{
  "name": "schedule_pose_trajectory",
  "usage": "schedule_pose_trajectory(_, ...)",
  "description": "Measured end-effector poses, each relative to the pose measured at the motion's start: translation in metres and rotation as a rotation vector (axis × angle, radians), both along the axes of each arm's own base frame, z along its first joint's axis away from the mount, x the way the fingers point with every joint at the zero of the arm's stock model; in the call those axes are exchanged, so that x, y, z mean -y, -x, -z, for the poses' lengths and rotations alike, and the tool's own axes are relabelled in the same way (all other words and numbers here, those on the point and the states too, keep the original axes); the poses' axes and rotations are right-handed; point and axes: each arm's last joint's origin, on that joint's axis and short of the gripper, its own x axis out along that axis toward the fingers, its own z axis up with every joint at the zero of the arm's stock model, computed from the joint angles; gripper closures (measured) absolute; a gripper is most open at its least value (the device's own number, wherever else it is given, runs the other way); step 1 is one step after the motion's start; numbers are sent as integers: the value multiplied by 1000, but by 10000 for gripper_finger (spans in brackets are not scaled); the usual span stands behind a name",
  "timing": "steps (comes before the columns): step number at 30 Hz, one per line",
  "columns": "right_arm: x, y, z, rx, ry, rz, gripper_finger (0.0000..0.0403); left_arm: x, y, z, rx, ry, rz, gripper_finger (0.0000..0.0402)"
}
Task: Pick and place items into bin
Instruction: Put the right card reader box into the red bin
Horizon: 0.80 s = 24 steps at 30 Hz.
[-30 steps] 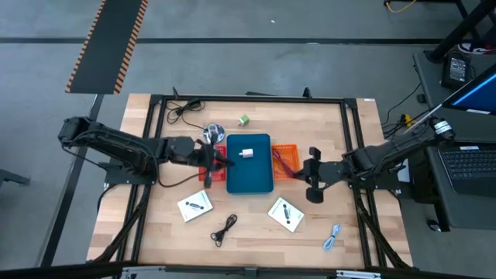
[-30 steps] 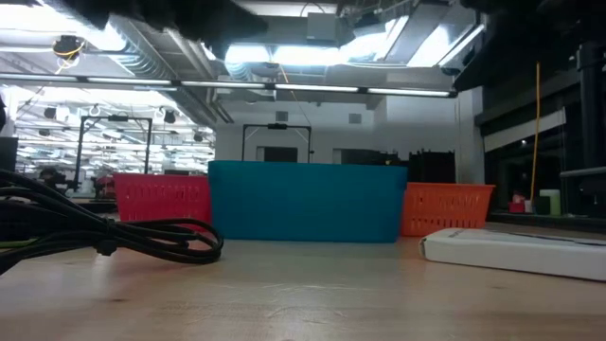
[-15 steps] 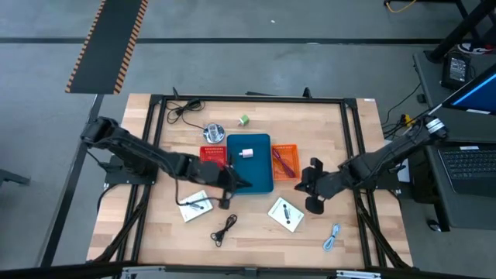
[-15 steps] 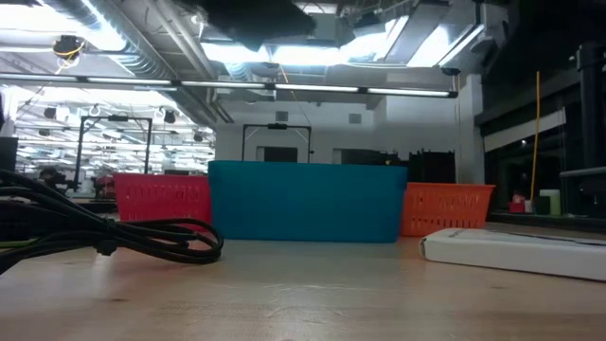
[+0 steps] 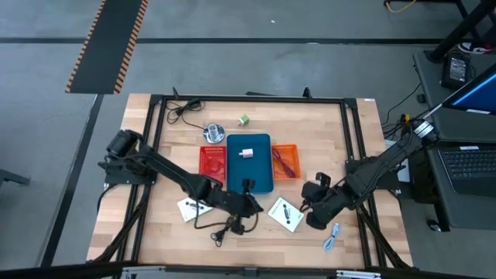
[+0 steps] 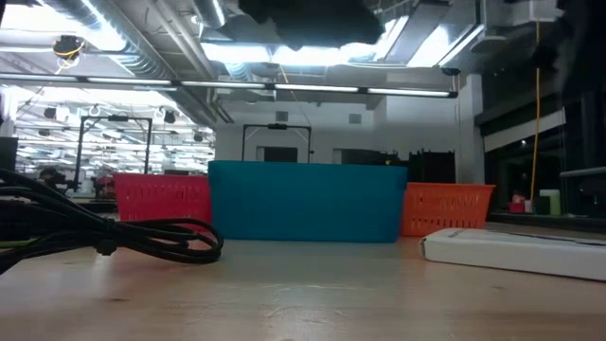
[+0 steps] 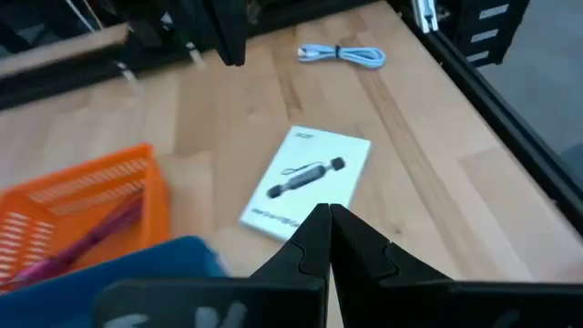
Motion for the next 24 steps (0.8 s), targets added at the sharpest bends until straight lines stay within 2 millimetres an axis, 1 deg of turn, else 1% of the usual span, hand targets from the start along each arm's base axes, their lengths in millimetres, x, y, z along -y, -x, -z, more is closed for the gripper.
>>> schedule_pose_trajectory(8,-22,-6,26,-60,-13,42,403,13,-19,20,-58,11,-6,400)
schedule_pose_trajectory(10,-25,-9,34,-86,-20,57,403,15,-21,25,-70,9,-1,400)
schedule_pose_trajectory(14,-31,-13,46,-135,-49,62,403,15,-23,28,-70,23,-14,398)
schedule_pose_trajectory(20,-36,-18,52,-129,-70,57,403,16,-23,28,-68,29,-17,400)
schedule_pose_trajectory(24,-34,-17,55,-133,-77,84,403,15,-22,29,-73,27,-17,396)
